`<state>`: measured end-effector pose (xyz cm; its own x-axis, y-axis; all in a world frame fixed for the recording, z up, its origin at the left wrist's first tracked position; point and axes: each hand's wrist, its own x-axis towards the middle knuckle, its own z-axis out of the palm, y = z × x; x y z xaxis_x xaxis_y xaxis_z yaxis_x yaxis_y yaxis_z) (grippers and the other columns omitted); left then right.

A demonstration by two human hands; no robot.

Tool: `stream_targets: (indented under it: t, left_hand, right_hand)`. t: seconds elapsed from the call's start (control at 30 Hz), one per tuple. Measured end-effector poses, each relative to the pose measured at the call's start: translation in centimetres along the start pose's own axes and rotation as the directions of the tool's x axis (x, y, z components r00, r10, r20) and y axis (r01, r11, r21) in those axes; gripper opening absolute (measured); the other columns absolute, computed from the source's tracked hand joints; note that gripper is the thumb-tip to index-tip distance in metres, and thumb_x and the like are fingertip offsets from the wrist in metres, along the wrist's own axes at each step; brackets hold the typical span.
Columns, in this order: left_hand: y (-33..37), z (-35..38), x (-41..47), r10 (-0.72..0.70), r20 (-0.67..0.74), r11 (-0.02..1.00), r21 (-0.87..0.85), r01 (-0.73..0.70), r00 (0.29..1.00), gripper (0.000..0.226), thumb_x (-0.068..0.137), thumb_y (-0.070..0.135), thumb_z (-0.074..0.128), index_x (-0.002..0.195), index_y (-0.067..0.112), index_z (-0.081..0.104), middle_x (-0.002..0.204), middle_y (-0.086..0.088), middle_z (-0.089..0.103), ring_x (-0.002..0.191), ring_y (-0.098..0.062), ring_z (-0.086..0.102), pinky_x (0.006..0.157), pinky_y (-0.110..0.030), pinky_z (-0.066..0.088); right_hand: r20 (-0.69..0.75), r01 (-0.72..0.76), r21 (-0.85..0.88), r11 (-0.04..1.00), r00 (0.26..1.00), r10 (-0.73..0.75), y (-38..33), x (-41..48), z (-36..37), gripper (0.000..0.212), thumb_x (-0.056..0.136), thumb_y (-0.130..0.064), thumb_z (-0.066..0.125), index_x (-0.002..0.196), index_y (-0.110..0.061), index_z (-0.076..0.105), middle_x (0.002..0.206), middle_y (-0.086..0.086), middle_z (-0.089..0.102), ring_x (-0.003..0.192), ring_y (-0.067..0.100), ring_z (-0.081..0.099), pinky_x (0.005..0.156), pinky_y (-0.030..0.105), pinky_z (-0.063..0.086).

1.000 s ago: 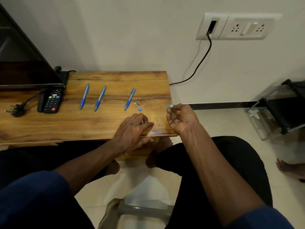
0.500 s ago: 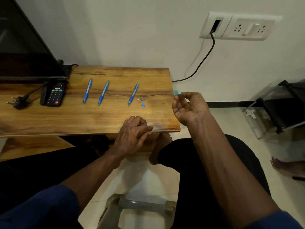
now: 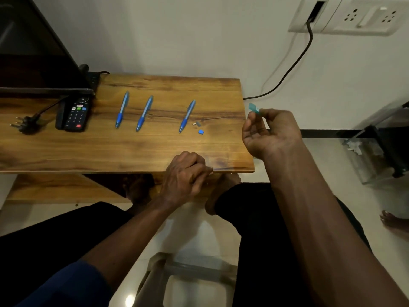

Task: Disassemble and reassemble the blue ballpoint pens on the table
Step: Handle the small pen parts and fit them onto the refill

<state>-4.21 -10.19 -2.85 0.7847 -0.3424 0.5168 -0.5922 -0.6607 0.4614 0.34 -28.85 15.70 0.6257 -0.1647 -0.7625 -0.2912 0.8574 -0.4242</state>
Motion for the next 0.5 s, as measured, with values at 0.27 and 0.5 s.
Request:
stream_targets:
  t: [0.27,0.5]
  left_hand:
    - [-0.2,-0.2,0.0,0.036,0.005,0.999,0.003,-0.036,0.999,0.009,0.095,0.015,0.074,0.098,0.008,0.078,0.093,-0.007,0.065,0.086,-0.025,0.060,0.075,-0.042,0.049]
    - [-0.1,-0.1,0.2,0.060,0.052,0.992,0.105,-0.065,0.997,0.013,0.099,0.018,0.070,0.099,0.005,0.074,0.093,-0.013,0.062,0.081,-0.029,0.058,0.069,-0.046,0.048]
  right_hand:
    - [0.069,0.029,-0.008,1.000,0.997,-0.029,-0.2,-1.1,1.6,0.011,0.093,-0.005,0.060,0.084,-0.002,0.065,0.075,0.008,0.066,0.069,0.013,0.065,0.070,0.021,0.053]
    - [0.091,0.033,-0.043,0.999,0.995,-0.029,0.2,-0.9,2.3,0.011,0.093,-0.004,0.058,0.084,-0.004,0.064,0.080,0.007,0.066,0.068,0.013,0.064,0.064,0.022,0.051]
